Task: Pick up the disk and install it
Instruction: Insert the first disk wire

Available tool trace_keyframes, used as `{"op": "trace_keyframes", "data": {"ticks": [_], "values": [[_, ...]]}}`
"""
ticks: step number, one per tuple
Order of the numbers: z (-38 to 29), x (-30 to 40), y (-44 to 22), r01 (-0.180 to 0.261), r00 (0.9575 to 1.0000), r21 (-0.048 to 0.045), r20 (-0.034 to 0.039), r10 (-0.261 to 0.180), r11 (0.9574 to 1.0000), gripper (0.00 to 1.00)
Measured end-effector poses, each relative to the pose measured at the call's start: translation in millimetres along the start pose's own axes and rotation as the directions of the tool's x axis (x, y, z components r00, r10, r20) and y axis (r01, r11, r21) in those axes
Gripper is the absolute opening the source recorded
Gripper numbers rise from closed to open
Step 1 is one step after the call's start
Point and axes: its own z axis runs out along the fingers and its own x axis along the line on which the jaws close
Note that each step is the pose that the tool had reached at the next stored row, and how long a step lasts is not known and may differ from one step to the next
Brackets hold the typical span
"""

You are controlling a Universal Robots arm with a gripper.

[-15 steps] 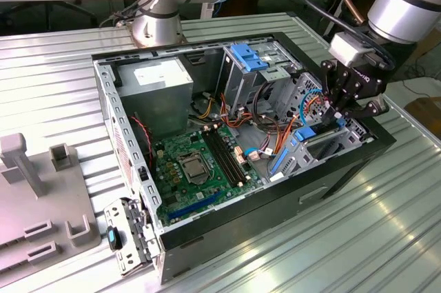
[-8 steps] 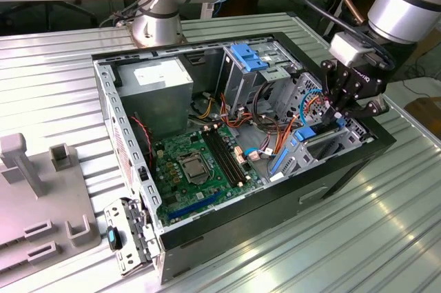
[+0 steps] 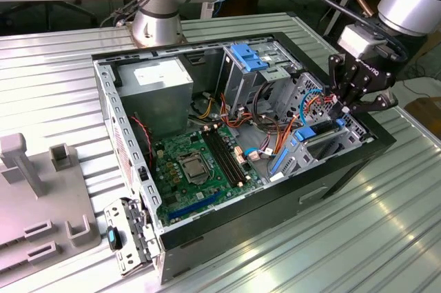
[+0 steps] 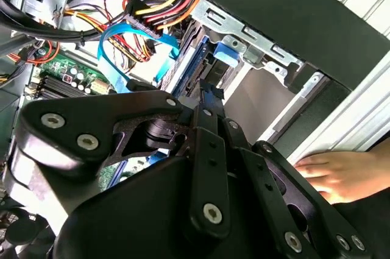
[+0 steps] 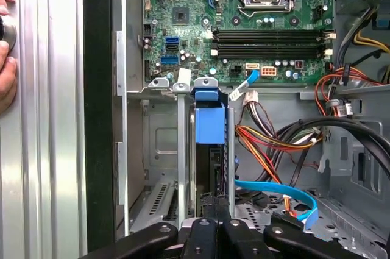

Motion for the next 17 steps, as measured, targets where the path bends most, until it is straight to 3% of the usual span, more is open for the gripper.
{"op": "trace_keyframes", "data": {"ticks": [5, 7, 11, 13, 17], "values": [[-5.2, 0.1, -8.2, 0.011, 0.9999, 0.0001, 0.0001, -0.011, 0.9999, 0.11], [-5.3, 0.1, -9.2, 0.046, 0.9990, 0.0008, 0.0006, -0.046, 0.9990, 0.11], [-5.3, 0.1, -10.0, 0.142, 0.9899, 0.0028, 0.0018, -0.142, 0.9899, 0.11], [-5.2, 0.0, -11.9, 0.169, 0.9857, 0.0034, 0.0021, -0.169, 0.9857, 0.11], [-8.4, -1.6, -16.7, 0.174, 0.9847, 0.0036, 0.0022, -0.174, 0.9847, 0.11]]}}
